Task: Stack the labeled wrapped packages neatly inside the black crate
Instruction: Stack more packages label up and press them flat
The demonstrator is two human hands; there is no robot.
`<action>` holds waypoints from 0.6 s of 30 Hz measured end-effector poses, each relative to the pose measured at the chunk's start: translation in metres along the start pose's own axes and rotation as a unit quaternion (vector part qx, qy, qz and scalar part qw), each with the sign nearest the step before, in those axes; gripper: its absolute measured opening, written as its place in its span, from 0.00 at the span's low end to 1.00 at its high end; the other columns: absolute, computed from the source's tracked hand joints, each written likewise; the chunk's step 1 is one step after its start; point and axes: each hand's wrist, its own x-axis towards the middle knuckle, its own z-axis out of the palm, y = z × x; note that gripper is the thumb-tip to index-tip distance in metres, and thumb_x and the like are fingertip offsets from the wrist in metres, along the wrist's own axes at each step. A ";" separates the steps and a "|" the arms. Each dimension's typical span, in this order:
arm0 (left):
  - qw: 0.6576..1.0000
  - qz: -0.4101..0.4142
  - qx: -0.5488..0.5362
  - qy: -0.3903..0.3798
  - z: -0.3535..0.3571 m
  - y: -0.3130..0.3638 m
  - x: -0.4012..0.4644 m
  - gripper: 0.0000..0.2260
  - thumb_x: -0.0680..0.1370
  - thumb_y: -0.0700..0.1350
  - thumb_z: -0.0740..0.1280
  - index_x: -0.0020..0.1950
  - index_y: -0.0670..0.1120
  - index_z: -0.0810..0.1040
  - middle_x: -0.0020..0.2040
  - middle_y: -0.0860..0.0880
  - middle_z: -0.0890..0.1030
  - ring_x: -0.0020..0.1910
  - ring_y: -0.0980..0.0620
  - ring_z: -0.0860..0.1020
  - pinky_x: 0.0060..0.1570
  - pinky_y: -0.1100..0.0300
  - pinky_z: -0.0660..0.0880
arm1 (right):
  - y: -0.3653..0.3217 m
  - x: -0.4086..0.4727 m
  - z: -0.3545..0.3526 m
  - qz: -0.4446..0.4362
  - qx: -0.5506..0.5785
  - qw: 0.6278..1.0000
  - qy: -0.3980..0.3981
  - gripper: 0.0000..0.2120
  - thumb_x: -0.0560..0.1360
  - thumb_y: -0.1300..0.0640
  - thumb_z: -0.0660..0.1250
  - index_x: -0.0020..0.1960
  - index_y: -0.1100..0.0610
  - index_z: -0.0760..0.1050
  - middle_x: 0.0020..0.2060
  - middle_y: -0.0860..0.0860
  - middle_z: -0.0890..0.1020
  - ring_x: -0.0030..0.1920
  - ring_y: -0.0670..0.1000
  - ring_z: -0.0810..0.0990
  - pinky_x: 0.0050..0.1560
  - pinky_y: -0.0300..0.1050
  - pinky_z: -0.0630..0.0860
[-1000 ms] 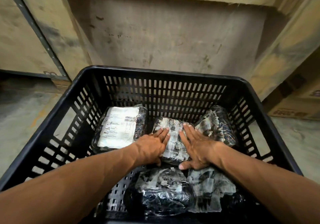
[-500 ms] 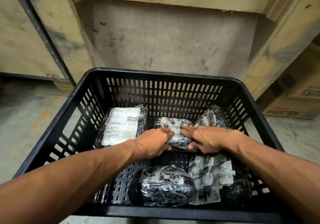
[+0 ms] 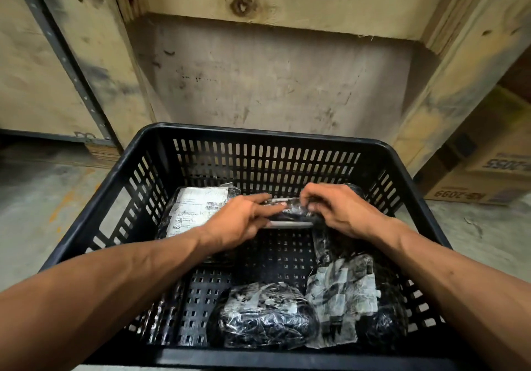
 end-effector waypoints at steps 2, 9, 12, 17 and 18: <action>0.998 -0.011 -0.056 0.027 -0.007 -0.004 0.005 0.19 0.79 0.40 0.72 0.68 0.56 0.80 0.77 0.47 0.70 0.73 0.48 0.72 0.74 0.58 0.64 | 0.002 0.002 -0.002 0.020 0.026 0.999 -0.006 0.11 0.83 0.62 0.64 0.52 0.47 0.80 0.61 0.46 0.80 0.60 0.46 0.78 0.66 0.45 0.74; 0.977 -0.030 -0.201 0.060 -0.027 -0.006 0.004 0.22 0.74 0.36 0.76 0.52 0.67 0.85 0.60 0.64 0.82 0.66 0.64 0.76 0.70 0.67 0.67 | -0.007 0.003 0.000 0.033 0.092 0.995 -0.026 0.16 0.76 0.52 0.75 0.51 0.35 0.71 0.59 0.40 0.72 0.60 0.44 0.73 0.68 0.53 0.74; 0.964 -0.014 -0.254 0.083 -0.040 -0.001 -0.002 0.21 0.76 0.34 0.74 0.54 0.63 0.86 0.64 0.60 0.81 0.67 0.63 0.75 0.68 0.69 0.69 | -0.018 0.002 -0.009 0.014 0.149 0.988 0.029 0.13 0.79 0.52 0.73 0.53 0.36 0.73 0.60 0.45 0.74 0.61 0.44 0.74 0.67 0.59 0.76; 0.963 0.005 -0.251 0.096 -0.067 0.017 -0.012 0.21 0.74 0.47 0.77 0.66 0.60 0.82 0.74 0.52 0.72 0.74 0.60 0.67 0.67 0.73 0.65 | -0.038 -0.002 -0.032 0.022 0.276 0.951 0.137 0.10 0.82 0.52 0.69 0.60 0.40 0.81 0.60 0.40 0.81 0.61 0.46 0.79 0.61 0.51 0.80; 0.965 0.009 -0.244 0.096 -0.071 0.021 -0.015 0.26 0.72 0.49 0.79 0.68 0.61 0.79 0.74 0.53 0.71 0.74 0.62 0.67 0.69 0.71 0.64 | -0.043 -0.002 -0.036 0.017 0.285 0.944 0.167 0.09 0.83 0.53 0.68 0.59 0.41 0.82 0.56 0.36 0.82 0.58 0.42 0.79 0.59 0.45 0.79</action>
